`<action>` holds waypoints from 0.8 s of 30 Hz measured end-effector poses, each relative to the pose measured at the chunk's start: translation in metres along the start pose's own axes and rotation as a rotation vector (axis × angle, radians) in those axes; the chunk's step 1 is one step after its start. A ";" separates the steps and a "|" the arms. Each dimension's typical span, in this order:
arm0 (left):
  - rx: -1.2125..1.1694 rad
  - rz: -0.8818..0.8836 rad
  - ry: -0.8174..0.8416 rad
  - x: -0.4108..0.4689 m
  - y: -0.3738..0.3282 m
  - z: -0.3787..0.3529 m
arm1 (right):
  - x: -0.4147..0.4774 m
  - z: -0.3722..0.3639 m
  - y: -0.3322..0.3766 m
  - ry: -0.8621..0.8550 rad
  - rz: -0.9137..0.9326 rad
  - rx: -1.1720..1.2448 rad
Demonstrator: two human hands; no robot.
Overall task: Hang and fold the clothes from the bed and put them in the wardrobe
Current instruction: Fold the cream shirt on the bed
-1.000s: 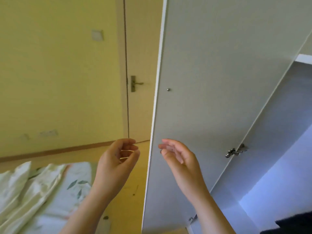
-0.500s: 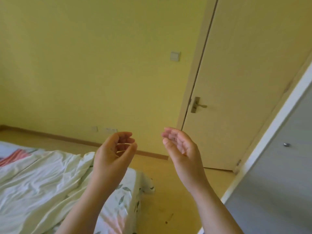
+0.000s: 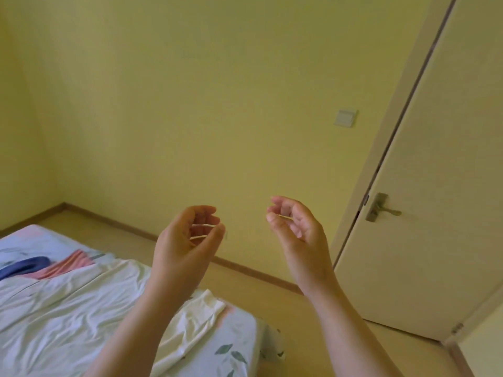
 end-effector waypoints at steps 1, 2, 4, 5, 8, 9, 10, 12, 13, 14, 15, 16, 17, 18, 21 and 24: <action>0.005 -0.001 -0.013 0.007 0.004 0.005 | 0.008 -0.008 -0.003 0.012 0.002 0.014; 0.009 -0.006 -0.028 0.014 0.006 0.010 | 0.016 -0.015 -0.005 0.023 0.005 0.026; 0.019 -0.022 -0.051 0.030 0.010 0.019 | 0.035 -0.030 -0.009 0.045 0.012 0.038; 0.029 -0.027 -0.056 0.037 0.012 0.021 | 0.045 -0.037 -0.013 0.058 0.010 0.043; 0.062 -0.014 -0.073 0.056 0.026 0.024 | 0.072 -0.056 -0.028 0.106 0.000 0.075; 0.073 -0.002 -0.086 0.062 0.033 0.025 | 0.081 -0.063 -0.035 0.128 -0.009 0.090; 0.085 0.010 -0.105 0.067 0.039 0.028 | 0.089 -0.070 -0.042 0.152 -0.019 0.104; 0.113 0.035 -0.166 0.079 0.051 0.036 | 0.107 -0.087 -0.056 0.208 -0.028 0.134; 0.131 0.049 -0.202 0.084 0.057 0.041 | 0.115 -0.095 -0.064 0.238 -0.029 0.153; 0.158 0.060 -0.238 0.089 0.063 0.045 | 0.124 -0.103 -0.071 0.266 -0.030 0.177; 0.186 0.068 -0.274 0.095 0.069 0.048 | 0.133 -0.111 -0.079 0.292 -0.031 0.203; 0.210 0.074 -0.311 0.100 0.074 0.049 | 0.143 -0.118 -0.086 0.320 -0.030 0.227; 0.224 0.082 -0.347 0.107 0.079 0.050 | 0.154 -0.125 -0.093 0.353 -0.032 0.250; 0.231 0.091 -0.381 0.114 0.083 0.049 | 0.165 -0.131 -0.099 0.388 -0.037 0.266; 0.251 0.103 -0.494 0.143 0.090 0.043 | 0.213 -0.148 -0.109 0.495 -0.023 0.296; 0.277 0.126 -0.565 0.171 0.098 0.030 | 0.255 -0.159 -0.124 0.566 -0.030 0.335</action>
Point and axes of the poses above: each hand's wrist, its own x-axis towards the middle knuckle, its own z-axis out of the back of the hand, y = z × x, the point moved 6 cm from there along x, towards the middle knuckle, and after that the axes turned 1 degree about y, right-handed, at the moved point
